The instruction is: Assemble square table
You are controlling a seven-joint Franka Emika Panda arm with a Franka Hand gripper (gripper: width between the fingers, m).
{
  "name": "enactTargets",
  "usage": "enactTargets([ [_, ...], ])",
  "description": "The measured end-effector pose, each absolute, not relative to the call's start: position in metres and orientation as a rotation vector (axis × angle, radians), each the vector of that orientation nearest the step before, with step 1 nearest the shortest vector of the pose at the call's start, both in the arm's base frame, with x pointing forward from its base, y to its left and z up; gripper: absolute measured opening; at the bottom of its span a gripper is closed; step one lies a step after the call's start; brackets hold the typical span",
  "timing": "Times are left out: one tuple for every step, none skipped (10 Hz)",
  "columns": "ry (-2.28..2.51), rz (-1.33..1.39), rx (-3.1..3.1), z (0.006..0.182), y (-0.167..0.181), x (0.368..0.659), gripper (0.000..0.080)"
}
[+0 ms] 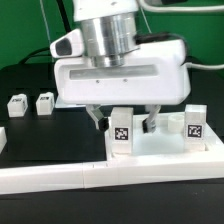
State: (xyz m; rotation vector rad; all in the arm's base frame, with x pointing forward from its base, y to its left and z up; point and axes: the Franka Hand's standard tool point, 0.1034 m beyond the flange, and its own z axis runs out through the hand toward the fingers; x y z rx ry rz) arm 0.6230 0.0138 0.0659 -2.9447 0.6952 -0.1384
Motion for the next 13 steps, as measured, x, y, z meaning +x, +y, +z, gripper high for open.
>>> enactTargets([
  [0.743,-0.136,-2.930,0.063,0.011,0.622,0.0649],
  [0.761,-0.134,-2.925,0.063,0.012,0.622,0.0570],
  [0.761,-0.133,-2.925,0.063,0.012,0.622,0.0386],
  [0.883,-0.118,-2.892,0.061,0.009,0.620,0.0290],
  [1.000,-0.111,-2.850,0.061,0.009,0.620,0.0290],
  [1.107,-0.104,-2.807,0.061,0.009,0.620,0.0288],
  [1.216,-0.096,-2.759,0.061,0.009,0.620,0.0288],
  [1.517,-0.023,-2.602,0.062,0.009,0.620,0.0288],
  [1.809,0.050,-2.388,0.063,0.009,0.625,0.0287],
  [2.031,0.119,-2.195,0.061,0.007,0.628,0.0287],
  [2.110,0.142,-2.112,0.061,0.005,0.628,0.0287],
  [2.173,0.148,-2.048,0.061,-0.001,0.628,0.0287],
  [2.204,0.151,-2.019,0.061,0.000,0.627,0.0287],
])
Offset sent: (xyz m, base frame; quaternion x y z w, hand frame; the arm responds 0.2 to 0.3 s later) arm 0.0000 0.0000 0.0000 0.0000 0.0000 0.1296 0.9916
